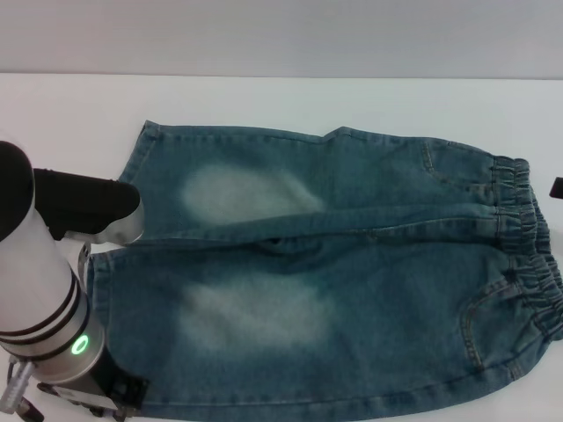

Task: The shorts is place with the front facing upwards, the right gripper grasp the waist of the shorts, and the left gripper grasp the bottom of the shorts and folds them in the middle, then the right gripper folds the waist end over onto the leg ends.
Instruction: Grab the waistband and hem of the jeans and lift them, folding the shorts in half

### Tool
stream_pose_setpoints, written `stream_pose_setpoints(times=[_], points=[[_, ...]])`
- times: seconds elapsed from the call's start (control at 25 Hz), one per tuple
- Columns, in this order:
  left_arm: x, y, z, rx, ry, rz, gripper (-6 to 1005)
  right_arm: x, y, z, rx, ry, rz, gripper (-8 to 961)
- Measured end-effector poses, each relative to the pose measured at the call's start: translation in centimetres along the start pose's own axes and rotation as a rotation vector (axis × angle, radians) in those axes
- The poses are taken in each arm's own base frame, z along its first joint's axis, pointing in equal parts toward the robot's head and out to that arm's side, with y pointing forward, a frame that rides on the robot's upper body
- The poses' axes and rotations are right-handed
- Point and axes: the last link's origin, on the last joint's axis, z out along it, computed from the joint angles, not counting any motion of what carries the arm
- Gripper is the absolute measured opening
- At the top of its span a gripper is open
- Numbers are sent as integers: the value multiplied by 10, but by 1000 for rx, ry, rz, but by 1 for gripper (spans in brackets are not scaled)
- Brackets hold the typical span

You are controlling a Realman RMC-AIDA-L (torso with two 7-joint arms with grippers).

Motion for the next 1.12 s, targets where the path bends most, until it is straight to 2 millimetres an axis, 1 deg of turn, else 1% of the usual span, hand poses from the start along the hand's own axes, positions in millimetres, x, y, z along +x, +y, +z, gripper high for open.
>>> stream_pose_setpoints(times=[0.08,0.2,0.52,0.64,0.88,1.12], points=[[2,1,-1,-1,7,10,274,0,0,0,-1,2,0,685],[3,2,-2,-1,11,16,135,0,0,0,-1,3,0,685],[6,10,-13,-18,69,40,102,1,0,0,-2,4,3,683],[8,12,-18,-27,96,44,89,4,-4,1,5,9,17,682],[13,10,-26,-37,141,43,91,22,-18,10,13,57,68,681],[20,7,-34,-42,170,57,93,38,-34,3,52,76,111,679]])
